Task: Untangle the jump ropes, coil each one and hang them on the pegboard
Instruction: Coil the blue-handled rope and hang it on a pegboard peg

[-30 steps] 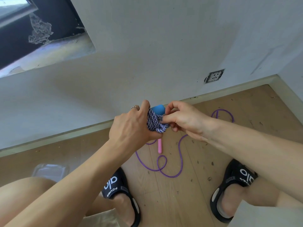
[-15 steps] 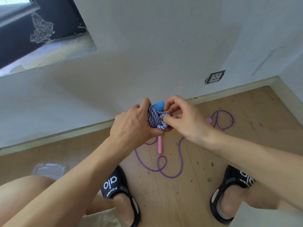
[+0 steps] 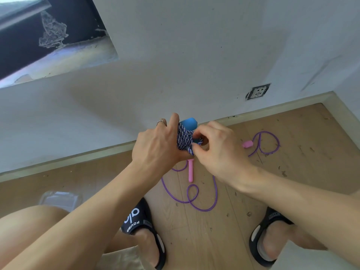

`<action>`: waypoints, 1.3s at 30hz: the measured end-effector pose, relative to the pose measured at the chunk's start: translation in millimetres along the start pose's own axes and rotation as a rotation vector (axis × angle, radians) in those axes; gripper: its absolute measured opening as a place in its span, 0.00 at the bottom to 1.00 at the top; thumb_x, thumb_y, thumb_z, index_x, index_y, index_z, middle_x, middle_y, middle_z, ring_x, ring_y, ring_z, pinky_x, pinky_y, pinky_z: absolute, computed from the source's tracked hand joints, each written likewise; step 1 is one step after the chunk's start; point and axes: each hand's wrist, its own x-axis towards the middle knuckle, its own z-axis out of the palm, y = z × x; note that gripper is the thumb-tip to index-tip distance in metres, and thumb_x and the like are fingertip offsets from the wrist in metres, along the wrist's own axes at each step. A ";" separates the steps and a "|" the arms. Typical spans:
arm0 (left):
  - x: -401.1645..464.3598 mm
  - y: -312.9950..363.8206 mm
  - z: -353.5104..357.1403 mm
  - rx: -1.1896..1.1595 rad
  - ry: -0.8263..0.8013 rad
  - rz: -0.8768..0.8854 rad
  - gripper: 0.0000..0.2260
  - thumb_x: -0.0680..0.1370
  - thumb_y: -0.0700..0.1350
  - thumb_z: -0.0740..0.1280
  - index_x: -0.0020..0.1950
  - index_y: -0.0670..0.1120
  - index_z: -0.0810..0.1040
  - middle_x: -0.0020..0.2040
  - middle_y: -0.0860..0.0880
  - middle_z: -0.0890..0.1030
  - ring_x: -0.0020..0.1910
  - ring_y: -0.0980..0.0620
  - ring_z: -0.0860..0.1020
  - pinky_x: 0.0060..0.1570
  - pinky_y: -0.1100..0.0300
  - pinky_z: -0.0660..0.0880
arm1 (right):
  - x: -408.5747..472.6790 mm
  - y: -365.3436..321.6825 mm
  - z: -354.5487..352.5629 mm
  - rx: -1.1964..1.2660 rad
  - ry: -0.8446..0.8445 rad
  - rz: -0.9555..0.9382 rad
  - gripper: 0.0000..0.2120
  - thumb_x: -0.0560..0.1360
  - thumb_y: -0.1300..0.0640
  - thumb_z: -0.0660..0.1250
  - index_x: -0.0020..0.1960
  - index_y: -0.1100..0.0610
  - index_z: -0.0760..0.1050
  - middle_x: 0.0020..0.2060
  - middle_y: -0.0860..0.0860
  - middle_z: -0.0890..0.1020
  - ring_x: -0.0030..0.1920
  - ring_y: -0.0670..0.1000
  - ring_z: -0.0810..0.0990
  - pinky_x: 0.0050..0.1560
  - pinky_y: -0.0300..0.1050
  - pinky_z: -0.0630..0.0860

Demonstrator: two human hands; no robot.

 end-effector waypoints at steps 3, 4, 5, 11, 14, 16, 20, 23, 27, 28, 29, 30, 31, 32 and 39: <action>2.7 2.6 -0.1 0.013 0.008 -0.014 0.33 0.64 0.72 0.68 0.54 0.50 0.63 0.40 0.51 0.72 0.30 0.44 0.75 0.30 0.56 0.67 | 1.4 -3.0 2.4 -0.017 0.036 0.002 0.03 0.73 0.62 0.69 0.47 0.57 0.80 0.42 0.51 0.79 0.43 0.51 0.77 0.44 0.44 0.74; 3.3 3.3 -0.6 0.015 0.006 -0.020 0.33 0.64 0.72 0.68 0.54 0.50 0.63 0.40 0.51 0.72 0.30 0.44 0.74 0.30 0.56 0.67 | 2.4 -3.0 3.5 -0.017 0.047 0.002 0.03 0.73 0.62 0.69 0.46 0.57 0.81 0.42 0.51 0.80 0.43 0.51 0.78 0.44 0.45 0.75; 4.0 4.1 -1.1 0.015 0.005 -0.025 0.32 0.65 0.72 0.68 0.54 0.50 0.62 0.40 0.51 0.72 0.30 0.44 0.74 0.31 0.56 0.67 | 3.8 -2.5 4.7 -0.015 0.054 0.001 0.04 0.73 0.63 0.69 0.45 0.57 0.81 0.42 0.50 0.80 0.42 0.50 0.78 0.43 0.44 0.74; 6.1 7.1 -3.6 0.052 0.002 -0.022 0.33 0.64 0.72 0.68 0.52 0.50 0.60 0.38 0.52 0.70 0.28 0.46 0.69 0.29 0.57 0.62 | 10.6 4.2 5.9 0.057 0.043 0.056 0.06 0.75 0.65 0.68 0.46 0.58 0.83 0.46 0.51 0.76 0.42 0.47 0.74 0.42 0.25 0.66; 6.6 9.1 -5.4 0.085 0.013 -0.006 0.32 0.65 0.70 0.68 0.50 0.51 0.56 0.38 0.52 0.68 0.26 0.48 0.68 0.27 0.58 0.59 | 14.1 5.8 3.6 0.055 0.026 0.050 0.06 0.74 0.66 0.68 0.47 0.60 0.83 0.43 0.51 0.77 0.41 0.47 0.73 0.42 0.28 0.67; 6.8 10.0 -5.7 0.101 0.011 -0.002 0.31 0.65 0.70 0.68 0.52 0.50 0.58 0.38 0.52 0.68 0.26 0.47 0.68 0.28 0.58 0.59 | 17.0 7.0 2.1 0.065 0.037 0.041 0.05 0.74 0.66 0.68 0.47 0.60 0.81 0.42 0.52 0.79 0.41 0.49 0.76 0.45 0.40 0.73; 7.5 9.8 -6.6 0.105 -0.001 0.000 0.33 0.64 0.72 0.68 0.54 0.49 0.61 0.39 0.52 0.69 0.28 0.46 0.70 0.29 0.57 0.61 | 19.7 11.1 1.9 0.099 0.026 0.055 0.08 0.73 0.65 0.69 0.52 0.59 0.78 0.43 0.52 0.80 0.42 0.52 0.79 0.48 0.52 0.78; 7.8 9.9 -8.1 0.105 -0.004 0.005 0.34 0.65 0.72 0.67 0.54 0.49 0.61 0.40 0.51 0.70 0.28 0.46 0.71 0.29 0.57 0.61 | 22.3 14.3 0.6 0.112 -0.029 0.100 0.09 0.76 0.61 0.68 0.55 0.58 0.74 0.50 0.51 0.78 0.42 0.49 0.79 0.45 0.40 0.77; 5.8 11.6 -9.7 0.086 0.005 0.010 0.32 0.65 0.71 0.67 0.54 0.49 0.62 0.38 0.52 0.69 0.28 0.46 0.71 0.29 0.57 0.61 | 26.6 20.2 -5.2 0.184 -0.149 0.193 0.09 0.75 0.54 0.70 0.52 0.53 0.72 0.47 0.49 0.80 0.41 0.47 0.79 0.38 0.36 0.72; 5.5 11.3 -10.2 0.077 0.003 0.008 0.32 0.65 0.71 0.66 0.54 0.49 0.62 0.38 0.52 0.69 0.29 0.46 0.72 0.29 0.57 0.62 | 27.1 20.9 -6.7 0.197 -0.159 0.195 0.09 0.75 0.54 0.70 0.51 0.53 0.73 0.45 0.48 0.80 0.40 0.46 0.79 0.37 0.37 0.72; 5.1 11.0 -10.0 0.066 -0.002 0.005 0.32 0.65 0.71 0.66 0.54 0.50 0.62 0.38 0.52 0.69 0.29 0.46 0.72 0.30 0.57 0.63 | 27.2 21.4 -8.2 0.205 -0.159 0.191 0.08 0.74 0.53 0.71 0.50 0.52 0.73 0.44 0.47 0.80 0.39 0.45 0.79 0.37 0.36 0.72; 5.0 10.2 -10.1 0.060 -0.007 0.004 0.31 0.65 0.71 0.67 0.54 0.50 0.62 0.38 0.52 0.69 0.29 0.46 0.72 0.30 0.57 0.63 | 27.2 21.0 -9.3 0.211 -0.152 0.183 0.08 0.74 0.53 0.71 0.49 0.52 0.74 0.43 0.46 0.80 0.37 0.44 0.78 0.35 0.33 0.71; 5.1 9.7 -9.8 0.058 -0.007 0.007 0.31 0.65 0.71 0.67 0.54 0.50 0.62 0.38 0.52 0.70 0.29 0.46 0.72 0.30 0.57 0.63 | 26.9 20.7 -9.7 0.215 -0.140 0.176 0.07 0.74 0.53 0.71 0.49 0.52 0.74 0.42 0.44 0.79 0.35 0.43 0.76 0.34 0.31 0.69; 5.1 9.8 -9.9 0.056 -0.003 0.009 0.31 0.65 0.71 0.67 0.54 0.50 0.63 0.39 0.52 0.70 0.29 0.46 0.72 0.30 0.57 0.63 | 26.4 20.4 -9.8 0.213 -0.130 0.167 0.07 0.74 0.54 0.71 0.49 0.52 0.74 0.41 0.44 0.78 0.35 0.43 0.75 0.33 0.31 0.69; 5.5 15.4 -5.1 -0.017 0.001 -0.026 0.30 0.65 0.71 0.67 0.52 0.50 0.63 0.37 0.52 0.71 0.28 0.47 0.72 0.30 0.57 0.62 | 20.4 19.7 0.6 0.115 -0.048 0.133 0.04 0.77 0.61 0.65 0.52 0.58 0.74 0.47 0.50 0.76 0.44 0.48 0.72 0.45 0.37 0.66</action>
